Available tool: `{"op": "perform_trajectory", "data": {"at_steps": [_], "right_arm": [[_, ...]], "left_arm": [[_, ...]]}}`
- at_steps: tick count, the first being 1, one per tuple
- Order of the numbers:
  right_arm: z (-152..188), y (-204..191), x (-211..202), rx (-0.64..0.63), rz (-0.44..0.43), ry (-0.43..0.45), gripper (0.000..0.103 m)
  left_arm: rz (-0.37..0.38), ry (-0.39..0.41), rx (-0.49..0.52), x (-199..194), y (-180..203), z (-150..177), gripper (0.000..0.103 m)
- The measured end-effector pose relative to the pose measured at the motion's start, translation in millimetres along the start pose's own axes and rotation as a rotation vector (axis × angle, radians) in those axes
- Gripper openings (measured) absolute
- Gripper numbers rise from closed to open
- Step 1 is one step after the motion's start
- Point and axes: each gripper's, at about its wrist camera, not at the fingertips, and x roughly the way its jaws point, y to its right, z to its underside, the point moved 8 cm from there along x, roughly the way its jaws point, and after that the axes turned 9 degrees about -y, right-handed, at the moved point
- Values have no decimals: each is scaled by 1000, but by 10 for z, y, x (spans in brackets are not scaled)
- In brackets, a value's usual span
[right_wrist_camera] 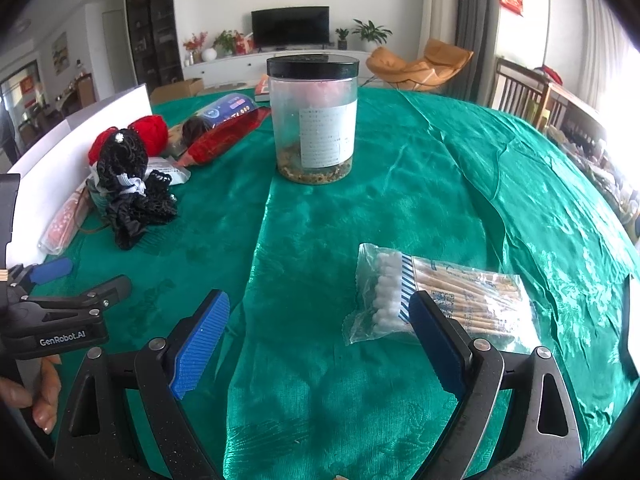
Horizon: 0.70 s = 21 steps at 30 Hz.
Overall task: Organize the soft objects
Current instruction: 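Move the left tool to the black knitted item while the right tool straddles the swab pack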
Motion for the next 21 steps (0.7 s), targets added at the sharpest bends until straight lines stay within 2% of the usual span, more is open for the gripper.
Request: {"op": "perform_trajectory", "data": {"at_steps": [7, 9, 12, 14, 17, 18, 20, 21], "right_arm": [[-19, 67, 16, 28, -10, 9, 93], [-23, 134, 29, 57, -13, 8, 93], [-28, 218, 36, 95, -12, 10, 93], [-32, 252, 31, 110, -14, 15, 93], [-36, 276, 19, 118, -13, 21, 93], [-38, 279, 15, 119, -12, 23, 93], [-42, 294, 6, 121, -10, 26, 93], [-43, 305, -2, 124, -7, 29, 93]], "left_arm": [[-29, -5, -43, -72, -93, 91, 103], [-27, -45, -54, -95, -73, 128, 103], [25, -98, 19, -90, 69, 31, 103], [-9, -65, 56, -141, 130, -160, 103], [-64, 35, 67, -225, 196, -521, 103], [-86, 36, 70, -177, 218, -613, 102], [-92, -3, 58, -68, 227, -667, 74], [-57, -32, 51, -31, 247, -643, 33]]}}
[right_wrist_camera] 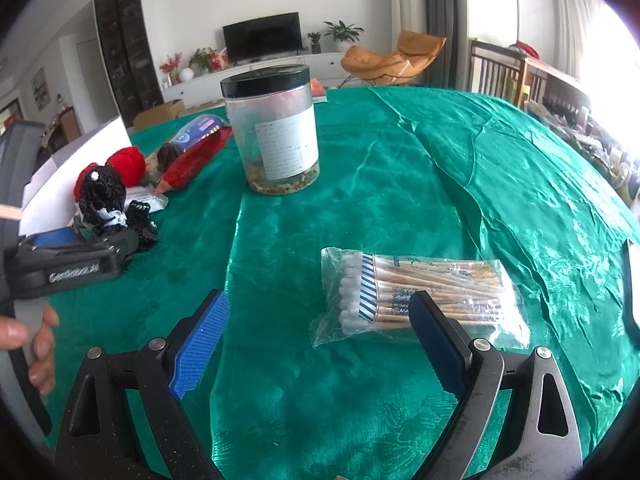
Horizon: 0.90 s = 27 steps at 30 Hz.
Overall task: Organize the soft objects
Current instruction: 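Move the left tool to the black knitted item while the right tool straddles the swab pack, then close the left tool on the black knitted item while the right tool grasps the swab pack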
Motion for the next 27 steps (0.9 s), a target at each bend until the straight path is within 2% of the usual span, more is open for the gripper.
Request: {"op": "perform_trajectory", "data": {"at_steps": [2, 4, 5, 6, 7, 9, 11, 12, 13, 16, 18, 20, 24, 27], "right_arm": [[-10, 33, -28, 11, 5, 13, 93], [-32, 84, -78, 35, 0, 36, 93], [-50, 118, -101, 52, -7, 49, 93], [-65, 159, -120, 71, -13, 61, 93], [-78, 201, -134, 91, -21, 72, 93], [-103, 298, -151, 141, -40, 86, 93], [-112, 413, -156, 201, -58, 92, 93], [-107, 485, -162, 238, -67, 96, 93], [-104, 560, -188, 281, -81, 103, 93], [-51, 845, -241, 443, -182, 93, 93], [-5, 974, -224, 508, -299, 16, 93], [41, 1030, -186, 509, -378, -111, 93], [240, 851, 65, 447, -480, -482, 93], [24, 772, 235, 358, -421, -502, 94]], "left_arm": [[77, -13, 6, -43, 31, 86, 30], [127, -2, 74, -197, 58, 252, 30], [185, -6, 102, -284, 100, 353, 30], [282, -17, 136, -408, 153, 480, 31], [331, -23, 160, -496, 169, 552, 31], [350, -27, 204, -621, 200, 643, 33], [355, -29, 216, -653, 218, 666, 50], [362, -29, 215, -644, 230, 656, 73], [357, -25, 210, -629, 234, 651, 86], [354, -20, 240, -616, 294, 669, 87], [342, -5, 287, -603, 360, 668, 87], [310, 21, 358, -618, 438, 702, 87], [247, 60, 483, -562, 678, 700, 87], [212, 55, 529, -438, 828, 670, 86]]}}
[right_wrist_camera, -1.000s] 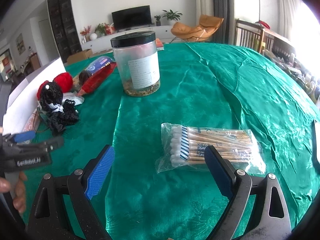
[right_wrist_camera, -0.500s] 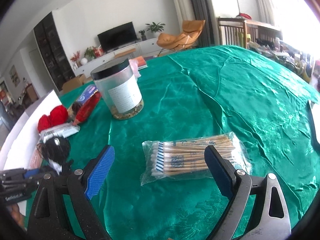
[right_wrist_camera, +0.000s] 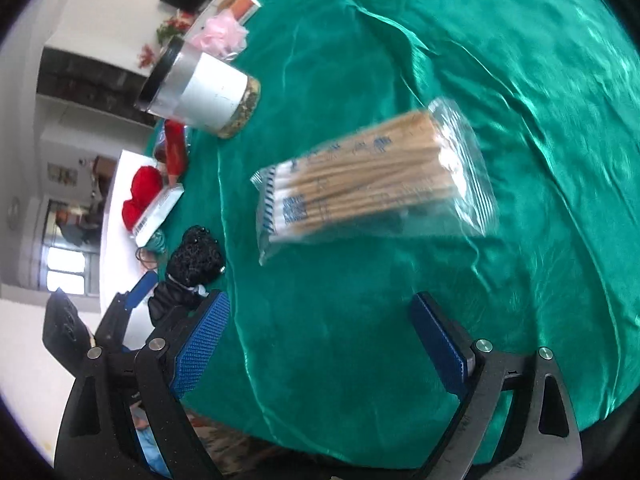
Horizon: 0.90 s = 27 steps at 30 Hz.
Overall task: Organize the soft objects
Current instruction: 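Close the left tool on the black knitted item while the right tool grasps the swab pack, then carry both items into the white box and open both tools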
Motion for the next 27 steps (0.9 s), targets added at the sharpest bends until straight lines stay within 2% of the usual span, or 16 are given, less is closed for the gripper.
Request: {"op": "perform_trajectory", "data": {"at_steps": [2, 3, 4, 6, 7, 8, 11, 15, 17, 18, 19, 21, 23, 27], "right_arm": [[-357, 32, -3, 37, 10, 47, 94], [-548, 72, -33, 80, -19, 96, 94], [-726, 94, -118, 110, -63, 169, 94], [-905, 99, -363, 122, -75, 311, 93], [-907, 50, -484, 109, -64, 357, 93], [-872, -10, -537, 84, -34, 363, 93], [-619, -83, -405, 58, 226, 271, 93], [-540, -15, 70, 95, 331, 147, 95], [-665, -109, 20, 23, 410, 221, 87], [-727, -150, 7, -8, 416, 222, 49], [-778, -159, -40, -14, 431, 224, 41], [-889, -184, -130, -51, 455, 229, 40], [-956, -214, -285, -93, 435, 270, 39], [-1029, -694, -721, -226, 418, 397, 39]], "left_arm": [[-21, -16, 12, 73, 24, -33, 73], [-40, -32, 14, 106, 21, -38, 55], [-58, -49, 13, 130, 2, -33, 47], [-43, -41, -15, 110, -40, -27, 42], [-37, -35, -43, 106, -74, -21, 41], [-33, -30, -71, 100, -112, -15, 40], [1, -3, -172, 86, -197, -13, 39], [39, 16, -257, 1, -256, -19, 39], [80, 32, -299, -123, -359, -7, 39], [93, 44, -315, -185, -420, -7, 39], [102, 60, -332, -270, -506, -21, 39], [118, 95, -371, -434, -698, -58, 39], [149, 133, -415, -591, -871, -86, 39], [163, 194, -470, -875, -1184, -114, 39]]}}
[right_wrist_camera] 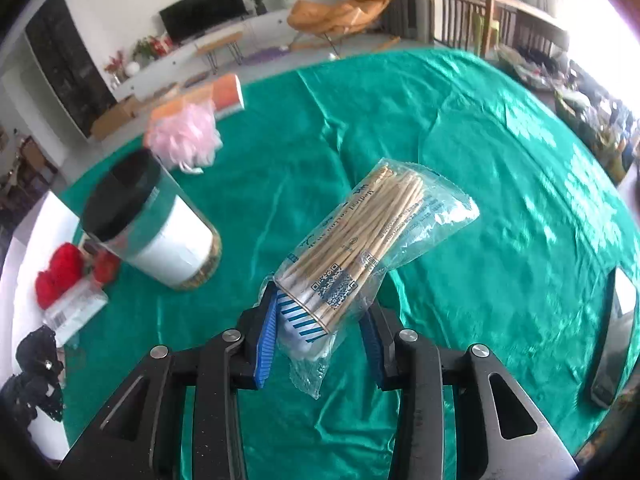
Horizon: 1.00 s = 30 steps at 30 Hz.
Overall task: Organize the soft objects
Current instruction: 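Carry both items into the white box and open both tools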
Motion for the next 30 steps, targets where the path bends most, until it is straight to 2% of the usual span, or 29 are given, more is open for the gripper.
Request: {"op": "perform_trajectory", "data": {"at_steps": [3, 7, 9, 12, 14, 15, 16, 17, 18, 20, 22, 23, 25, 27, 30], "right_arm": [[-203, -383, -337, -96, -17, 80, 39], [-174, -1220, -726, -223, -161, 99, 39], [-39, -1811, -869, -303, -276, 82, 39], [295, -2730, -1054, -409, -464, 34, 40], [562, -3314, -1110, -474, -575, -14, 40], [681, -3578, -1124, -501, -626, -41, 42], [797, -3836, -1130, -517, -682, -69, 49], [886, -4022, -1133, -525, -731, -94, 61], [976, -4188, -1112, -538, -755, -124, 91], [1039, -4285, -1058, -545, -735, -131, 90], [1051, -4165, -1057, -565, -691, -78, 90], [1062, -4067, -1035, -571, -640, -38, 90], [1090, -3713, -894, -575, -511, 39, 90], [1176, -3282, -667, -562, -380, 78, 90], [1360, -2452, -105, -478, -175, 51, 90]], "left_arm": [[11, 44, -39, -266, -162, -106, 39], [-41, 117, -88, -780, -581, -162, 39], [-104, 139, -118, -1035, -875, -121, 39], [-251, 153, -164, -1427, -1398, 32, 40], [-369, 147, -226, -1632, -1784, 197, 45], [-405, 139, -255, -1680, -1913, 263, 61], [-438, 131, -294, -1723, -2066, 351, 91], [-452, 137, -327, -1760, -2159, 417, 102], [-460, 170, -353, -1813, -2227, 477, 103], [-467, 204, -387, -1868, -2291, 553, 103], [-443, 215, -387, -1859, -2232, 554, 103], [-423, 227, -379, -1863, -2180, 525, 103], [-363, 247, -332, -1796, -1905, 441, 103], [-277, 243, -255, -1660, -1491, 374, 103], [-144, 187, -130, -1307, -791, 349, 103]]}}
